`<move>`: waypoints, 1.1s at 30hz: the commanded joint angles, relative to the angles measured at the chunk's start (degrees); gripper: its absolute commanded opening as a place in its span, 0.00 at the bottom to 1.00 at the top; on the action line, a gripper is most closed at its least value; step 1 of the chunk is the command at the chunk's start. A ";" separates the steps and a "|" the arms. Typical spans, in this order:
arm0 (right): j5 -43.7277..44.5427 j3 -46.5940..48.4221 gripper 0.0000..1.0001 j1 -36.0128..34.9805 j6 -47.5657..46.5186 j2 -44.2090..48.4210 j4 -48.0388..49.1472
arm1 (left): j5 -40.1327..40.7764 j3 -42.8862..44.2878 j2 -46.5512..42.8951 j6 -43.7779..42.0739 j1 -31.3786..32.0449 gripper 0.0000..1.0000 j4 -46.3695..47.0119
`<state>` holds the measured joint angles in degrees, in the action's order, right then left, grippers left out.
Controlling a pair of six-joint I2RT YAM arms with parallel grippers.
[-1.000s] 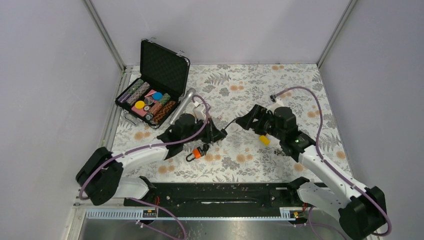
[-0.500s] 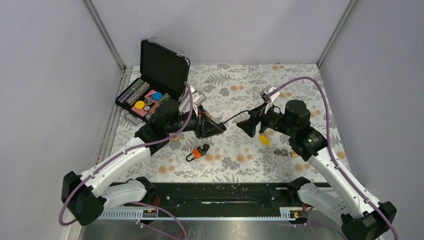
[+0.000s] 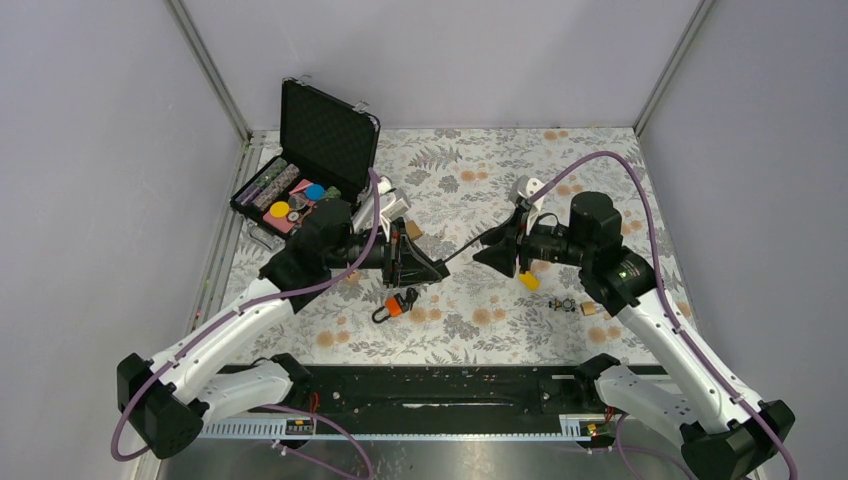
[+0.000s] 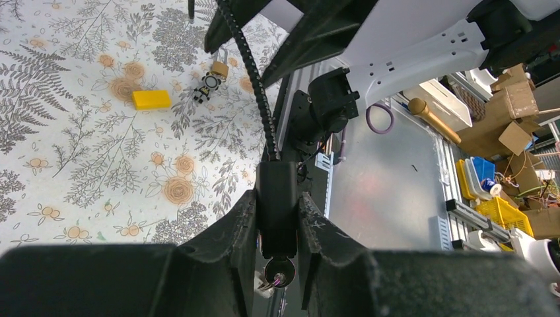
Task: Lock with the key
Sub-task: Lock the lock.
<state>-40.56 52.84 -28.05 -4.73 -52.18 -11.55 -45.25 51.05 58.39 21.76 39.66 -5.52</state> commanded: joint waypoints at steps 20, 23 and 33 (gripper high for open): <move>22.76 -6.87 0.75 -0.28 73.12 0.22 22.59 | 13.22 4.82 -2.08 1.04 -0.23 0.00 8.48; 23.95 -4.13 0.70 -0.74 74.04 -1.52 20.72 | 12.11 4.18 -2.31 0.90 -0.25 0.00 10.35; 22.99 -3.16 0.67 -2.46 78.31 -4.34 26.76 | 17.56 3.15 -3.02 1.47 -0.27 0.00 11.69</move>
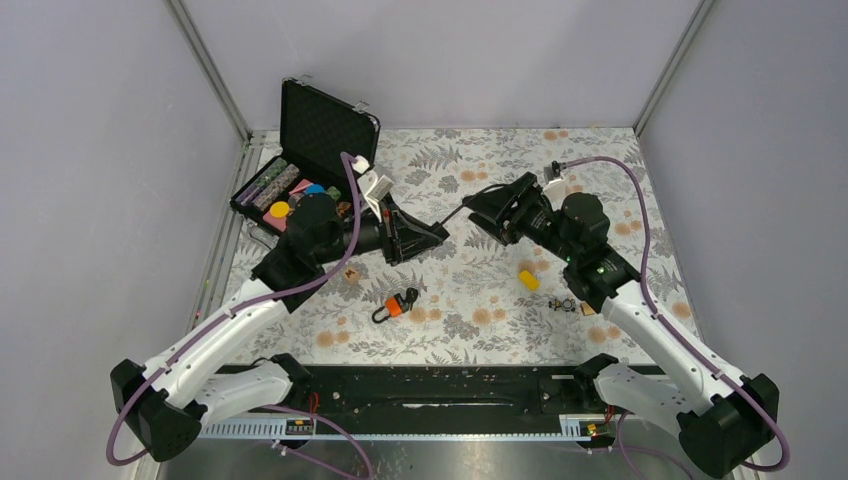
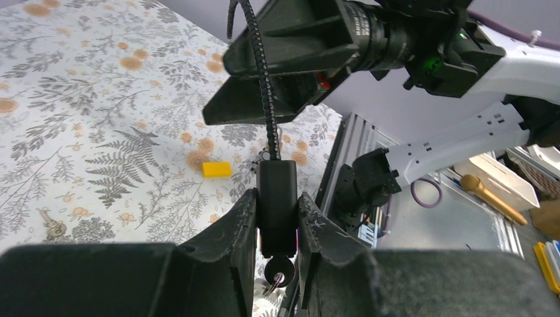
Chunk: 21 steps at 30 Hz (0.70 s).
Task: Lock with the key
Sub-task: Lock the lock.
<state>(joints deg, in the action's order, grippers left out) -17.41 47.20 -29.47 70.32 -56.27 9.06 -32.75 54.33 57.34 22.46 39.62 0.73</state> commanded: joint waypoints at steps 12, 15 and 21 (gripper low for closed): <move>-3.11 3.34 0.67 -4.44 1.53 -2.08 15.12 | 11.14 -2.23 -4.58 4.06 -0.20 0.00 9.85; -2.18 4.60 0.76 -5.34 0.24 -3.04 16.31 | 10.43 -2.32 -4.72 4.08 -0.19 0.00 9.99; -0.27 8.24 0.74 -6.21 -2.76 -5.84 14.23 | 6.96 -2.28 -4.25 4.08 -0.17 0.00 10.26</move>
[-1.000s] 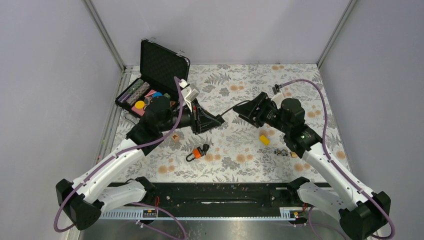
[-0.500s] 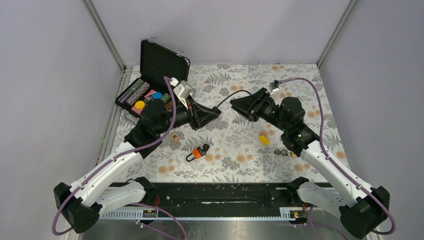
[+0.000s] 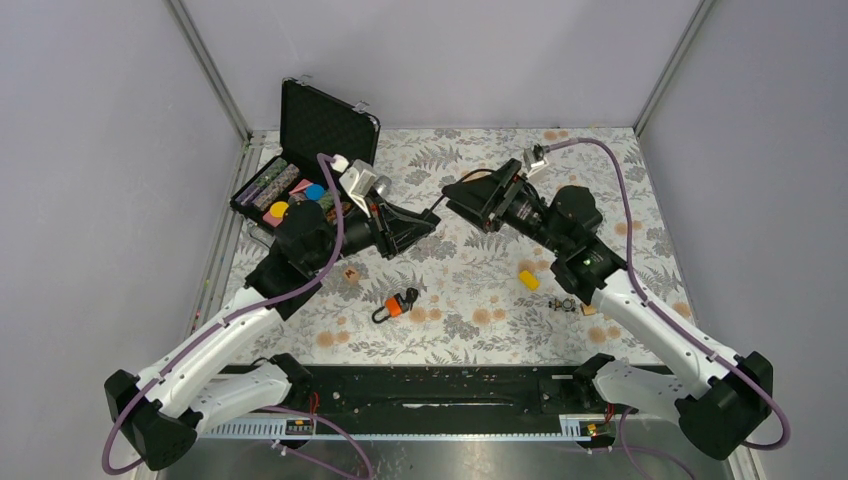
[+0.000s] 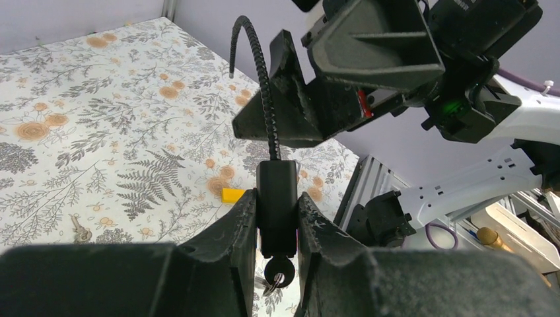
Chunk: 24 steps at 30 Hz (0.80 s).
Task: Lock with the key
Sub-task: Lock the lock.
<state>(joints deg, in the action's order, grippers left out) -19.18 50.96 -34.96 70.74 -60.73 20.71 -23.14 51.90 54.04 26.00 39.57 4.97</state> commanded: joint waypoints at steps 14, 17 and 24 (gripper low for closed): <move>13.10 9.88 0.02 -5.62 -14.75 -4.24 -7.79 | -2.77 -0.40 1.00 0.11 -0.16 0.16 3.45; 18.63 11.58 0.00 -7.62 -19.56 -3.48 -12.65 | -1.21 -0.79 1.32 0.27 -0.19 0.52 3.22; 33.99 14.07 0.00 -10.97 -26.23 -2.92 -19.73 | 7.89 -1.77 1.32 2.58 -0.11 0.89 3.78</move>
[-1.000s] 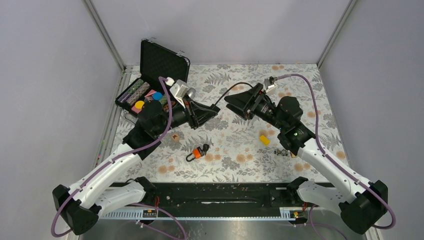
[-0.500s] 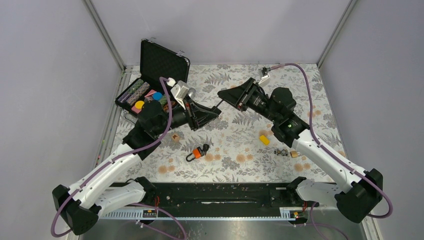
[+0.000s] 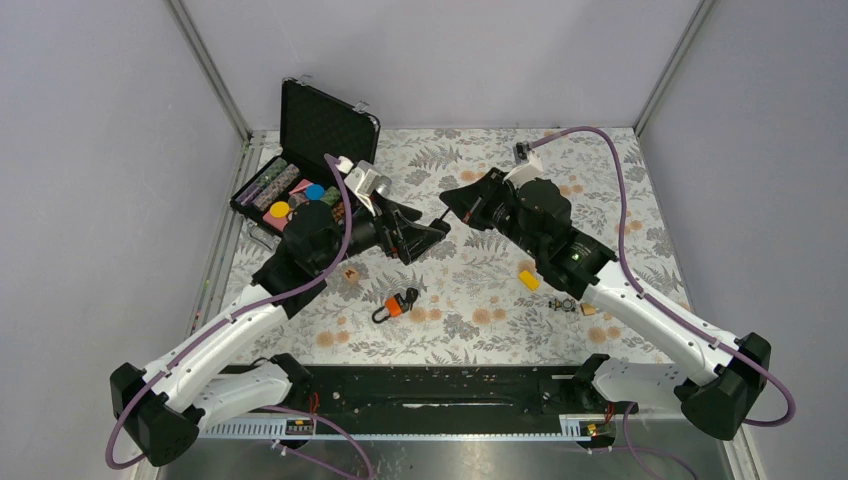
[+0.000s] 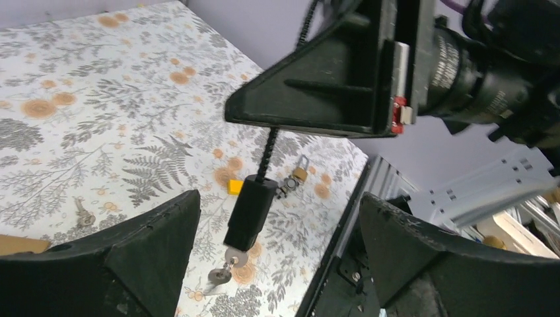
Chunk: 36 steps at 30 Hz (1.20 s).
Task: Lock with the key
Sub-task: Lock the lock.
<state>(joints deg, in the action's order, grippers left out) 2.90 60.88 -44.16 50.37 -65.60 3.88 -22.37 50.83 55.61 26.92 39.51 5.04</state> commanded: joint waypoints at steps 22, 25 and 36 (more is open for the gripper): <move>31.95 6.13 0.00 -7.53 -11.21 -1.51 -5.28 | 17.53 1.10 10.59 12.33 4.89 0.99 7.42; 31.98 5.53 0.00 -7.60 -11.81 -1.34 -4.76 | 18.09 0.10 10.49 12.33 5.72 0.99 10.65; 32.48 4.68 0.01 -8.09 -13.31 -0.56 -4.49 | 21.60 0.63 11.44 17.61 6.20 0.94 10.31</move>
<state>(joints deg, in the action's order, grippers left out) 32.53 64.69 -51.59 37.98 -67.37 -2.81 -2.81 50.98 66.57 42.04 45.50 12.64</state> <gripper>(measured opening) 0.065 0.948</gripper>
